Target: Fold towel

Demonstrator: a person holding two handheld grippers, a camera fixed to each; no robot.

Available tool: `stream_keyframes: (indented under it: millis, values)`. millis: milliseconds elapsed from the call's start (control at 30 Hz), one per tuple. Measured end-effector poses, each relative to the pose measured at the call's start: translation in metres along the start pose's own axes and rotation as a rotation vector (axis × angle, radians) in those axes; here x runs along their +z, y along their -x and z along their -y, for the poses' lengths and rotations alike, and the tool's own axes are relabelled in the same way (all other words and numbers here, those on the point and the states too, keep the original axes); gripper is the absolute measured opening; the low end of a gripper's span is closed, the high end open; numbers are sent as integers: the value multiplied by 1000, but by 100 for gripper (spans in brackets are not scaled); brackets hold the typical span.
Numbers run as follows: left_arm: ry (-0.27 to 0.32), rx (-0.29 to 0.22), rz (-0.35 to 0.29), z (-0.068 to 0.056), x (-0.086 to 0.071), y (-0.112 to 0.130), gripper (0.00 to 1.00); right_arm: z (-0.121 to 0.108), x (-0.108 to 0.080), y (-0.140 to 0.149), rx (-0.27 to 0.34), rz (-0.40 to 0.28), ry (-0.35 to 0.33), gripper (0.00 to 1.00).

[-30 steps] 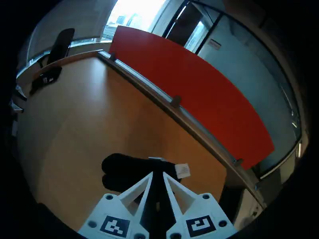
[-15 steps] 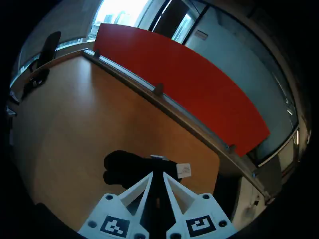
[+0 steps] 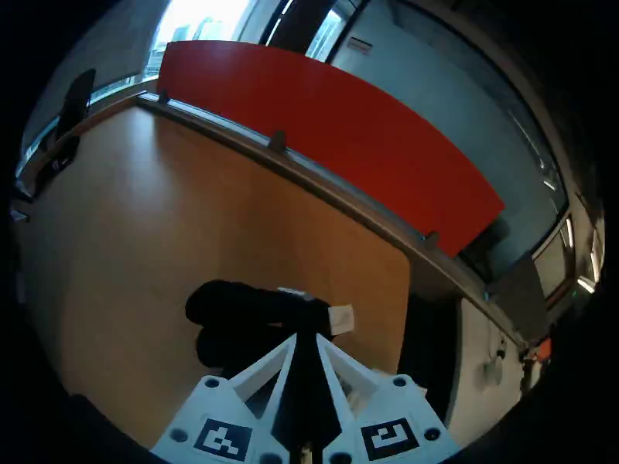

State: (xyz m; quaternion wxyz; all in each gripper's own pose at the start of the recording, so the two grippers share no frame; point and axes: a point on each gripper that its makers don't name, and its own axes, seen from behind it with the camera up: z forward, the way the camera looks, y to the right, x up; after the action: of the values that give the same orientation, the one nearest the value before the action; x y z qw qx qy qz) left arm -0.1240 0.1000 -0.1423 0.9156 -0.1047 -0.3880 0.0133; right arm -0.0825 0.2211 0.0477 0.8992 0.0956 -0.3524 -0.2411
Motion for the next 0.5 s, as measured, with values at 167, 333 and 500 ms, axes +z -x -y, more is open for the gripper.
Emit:
stream_keyframes:
  millis: [167, 333, 500]
  values:
    - [7, 9, 2, -4, 2, -1, 100, -1, -9, 44, 68, 42, 18, 2]
    - [9, 15, 7, -7, 2, 1, 100, 4, -18, 81, 132, 73, 30, 2]
    - [9, 21, 10, -8, 2, 2, 100, 9, -24, 105, 181, 92, 39, 2]
